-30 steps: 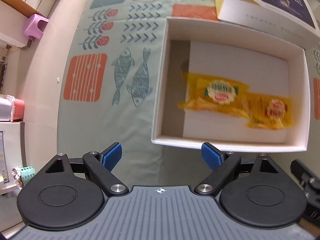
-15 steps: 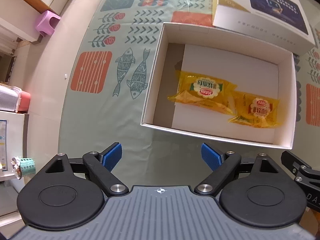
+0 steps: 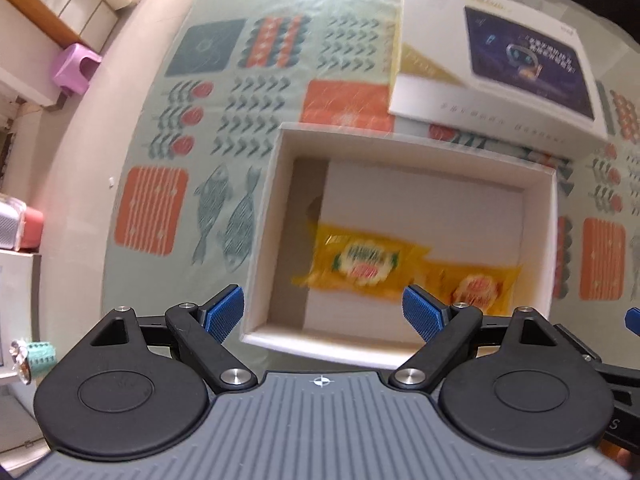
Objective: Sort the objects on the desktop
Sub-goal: 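Move both grippers toward the white lid printed with a tablet picture, then close both grippers on opposite edges of the white lid, then lift the white lid off the table with both grippers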
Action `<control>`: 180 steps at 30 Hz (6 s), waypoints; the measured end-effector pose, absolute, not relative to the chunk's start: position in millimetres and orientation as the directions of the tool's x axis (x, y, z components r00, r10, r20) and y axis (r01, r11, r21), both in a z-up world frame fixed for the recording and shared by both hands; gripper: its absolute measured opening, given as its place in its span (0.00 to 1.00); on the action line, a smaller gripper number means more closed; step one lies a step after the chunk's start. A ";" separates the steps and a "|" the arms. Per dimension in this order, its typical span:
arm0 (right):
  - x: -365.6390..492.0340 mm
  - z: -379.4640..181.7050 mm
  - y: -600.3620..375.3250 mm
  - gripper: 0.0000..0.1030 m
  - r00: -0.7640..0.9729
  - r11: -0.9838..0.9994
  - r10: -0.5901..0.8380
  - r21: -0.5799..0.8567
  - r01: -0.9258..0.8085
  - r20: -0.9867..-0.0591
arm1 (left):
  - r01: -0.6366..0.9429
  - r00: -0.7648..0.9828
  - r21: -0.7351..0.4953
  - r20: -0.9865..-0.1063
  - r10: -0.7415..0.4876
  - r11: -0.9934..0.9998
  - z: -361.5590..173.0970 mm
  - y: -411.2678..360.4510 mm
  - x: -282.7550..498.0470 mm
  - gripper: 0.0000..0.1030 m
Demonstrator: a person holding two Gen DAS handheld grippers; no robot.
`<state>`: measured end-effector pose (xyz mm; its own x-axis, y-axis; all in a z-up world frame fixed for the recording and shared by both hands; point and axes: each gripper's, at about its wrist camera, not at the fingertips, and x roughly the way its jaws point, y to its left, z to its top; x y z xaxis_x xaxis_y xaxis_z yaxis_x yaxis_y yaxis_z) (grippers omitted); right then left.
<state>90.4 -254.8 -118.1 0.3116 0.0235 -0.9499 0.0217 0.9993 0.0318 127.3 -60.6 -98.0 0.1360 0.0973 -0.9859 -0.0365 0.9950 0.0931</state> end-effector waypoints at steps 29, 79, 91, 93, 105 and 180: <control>234.1 -119.2 -324.5 1.00 0.429 0.991 0.025 0.077 0.106 -0.903 | 0.087 0.185 0.061 -0.982 0.044 0.994 -127.1 -79.4 287.0 1.00; 371.7 -215.7 -417.0 1.00 0.162 0.774 0.631 0.630 -0.065 -0.758 | 0.112 -0.028 -0.560 -0.827 -0.561 0.821 -218.7 -42.3 380.4 1.00; 371.2 -202.5 -418.1 1.00 0.134 0.783 0.620 0.619 -0.053 -0.773 | 0.092 -0.066 -0.689 -0.724 -0.686 0.719 -244.8 -24.8 388.4 1.00; 370.6 -204.8 -416.2 1.00 0.145 0.786 0.616 0.617 -0.046 -0.774 | 0.087 -0.062 -0.686 -0.727 -0.683 0.722 -244.4 -26.1 387.8 1.00; 367.0 -216.8 -405.4 1.00 0.210 0.796 0.593 0.605 -0.008 -0.777 | 0.082 -0.025 -0.651 -0.758 -0.652 0.754 -235.4 -23.0 380.7 1.00; 127.9 -83.4 -285.0 1.00 0.376 0.884 0.460 0.455 -0.109 -0.804 | 0.078 0.221 -0.444 -0.865 -0.450 0.892 -70.1 11.0 98.6 1.00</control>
<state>127.9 -285.0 -83.4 0.3758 0.4602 -0.8043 -0.1093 0.8839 0.4547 98.6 11.0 -70.1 0.2209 -0.4502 -0.8651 0.0783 0.8924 -0.4444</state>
